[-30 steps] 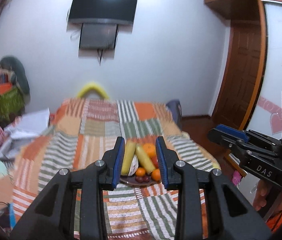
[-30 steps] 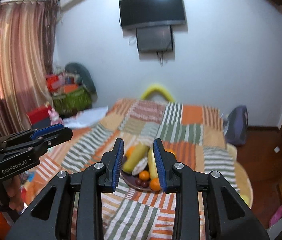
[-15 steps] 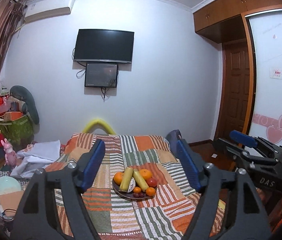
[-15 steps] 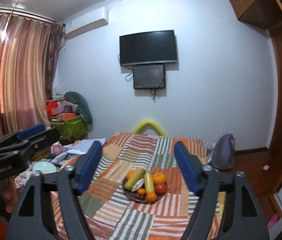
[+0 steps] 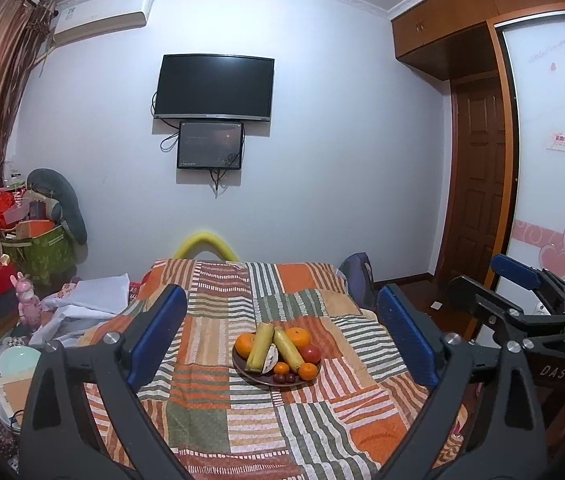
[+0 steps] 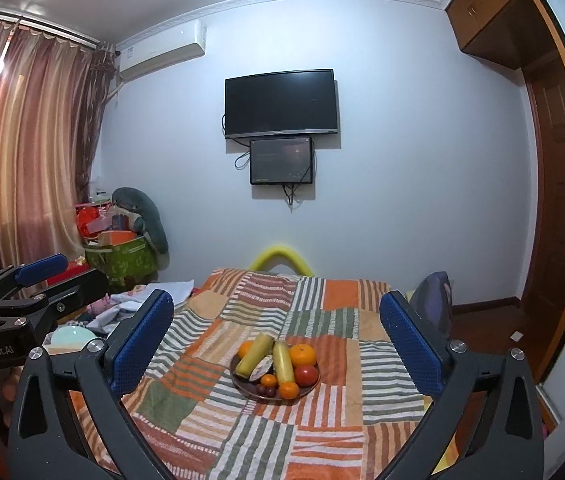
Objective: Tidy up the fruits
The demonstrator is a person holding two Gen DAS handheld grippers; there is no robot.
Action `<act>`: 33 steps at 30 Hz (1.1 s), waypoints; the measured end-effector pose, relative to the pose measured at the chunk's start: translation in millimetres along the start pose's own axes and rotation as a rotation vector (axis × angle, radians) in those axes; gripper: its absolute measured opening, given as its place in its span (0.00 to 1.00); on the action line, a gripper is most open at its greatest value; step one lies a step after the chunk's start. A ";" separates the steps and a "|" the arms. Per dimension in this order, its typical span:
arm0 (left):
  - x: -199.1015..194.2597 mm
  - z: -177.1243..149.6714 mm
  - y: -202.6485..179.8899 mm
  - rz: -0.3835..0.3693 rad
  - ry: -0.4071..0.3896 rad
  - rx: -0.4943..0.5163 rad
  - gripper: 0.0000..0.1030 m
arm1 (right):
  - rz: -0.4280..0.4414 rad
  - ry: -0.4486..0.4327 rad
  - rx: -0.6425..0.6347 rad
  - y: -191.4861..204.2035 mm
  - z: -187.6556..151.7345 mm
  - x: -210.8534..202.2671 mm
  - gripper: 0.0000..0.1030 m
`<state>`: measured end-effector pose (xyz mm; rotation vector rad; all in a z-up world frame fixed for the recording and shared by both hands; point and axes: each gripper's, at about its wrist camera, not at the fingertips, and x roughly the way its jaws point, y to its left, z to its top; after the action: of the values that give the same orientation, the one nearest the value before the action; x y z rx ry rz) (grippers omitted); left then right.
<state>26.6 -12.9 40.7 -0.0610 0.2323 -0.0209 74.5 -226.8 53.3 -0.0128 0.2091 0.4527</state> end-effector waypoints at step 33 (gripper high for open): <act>2.2 -5.2 -6.9 -0.006 0.001 0.041 0.99 | -0.008 0.006 0.003 -5.6 0.0 -4.8 1.00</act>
<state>27.4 -20.2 35.6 -0.0204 0.2328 -0.0316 72.8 -233.8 54.1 -0.0126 0.2154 0.4440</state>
